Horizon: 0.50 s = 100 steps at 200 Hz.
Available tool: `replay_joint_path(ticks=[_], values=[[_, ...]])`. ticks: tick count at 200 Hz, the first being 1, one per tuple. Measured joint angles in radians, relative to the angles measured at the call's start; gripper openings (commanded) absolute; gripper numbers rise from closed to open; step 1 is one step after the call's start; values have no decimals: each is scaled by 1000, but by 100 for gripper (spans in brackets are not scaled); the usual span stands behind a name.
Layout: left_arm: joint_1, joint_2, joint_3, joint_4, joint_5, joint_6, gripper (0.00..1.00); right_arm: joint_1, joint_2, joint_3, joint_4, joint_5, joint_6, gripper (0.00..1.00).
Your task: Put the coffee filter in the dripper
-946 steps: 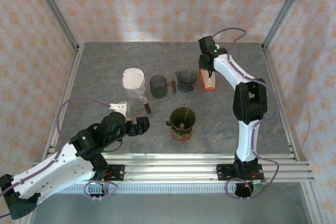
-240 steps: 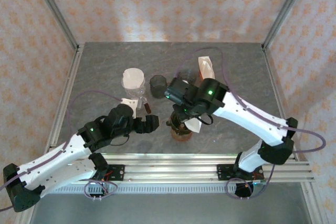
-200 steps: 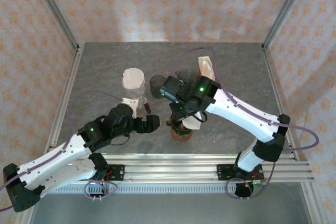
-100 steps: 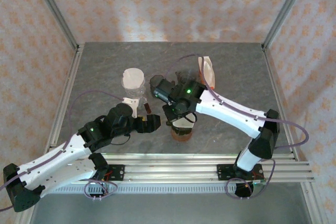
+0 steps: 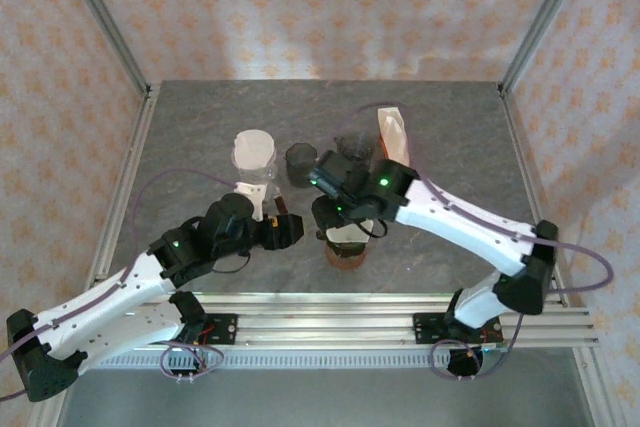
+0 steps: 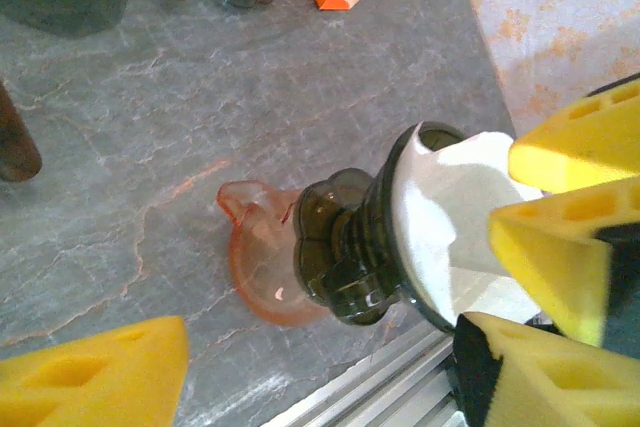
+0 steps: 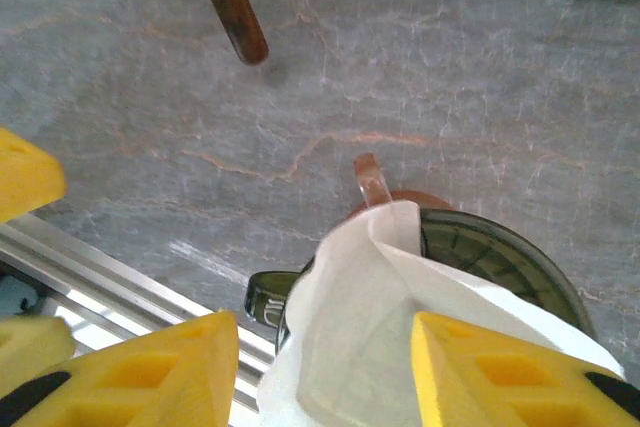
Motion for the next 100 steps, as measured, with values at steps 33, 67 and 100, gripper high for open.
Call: replay_joint_path(ticks=[33, 67, 100], values=[[-79, 101, 121, -21, -58, 42, 63, -4, -191, -155, 55, 75, 27, 52], [-135, 256, 210, -27, -91, 90, 66, -27, -276, -258, 69, 145, 50, 57], [-144, 345, 219, -47, -113, 108, 67, -50, -301, -336, 87, 157, 57, 57]])
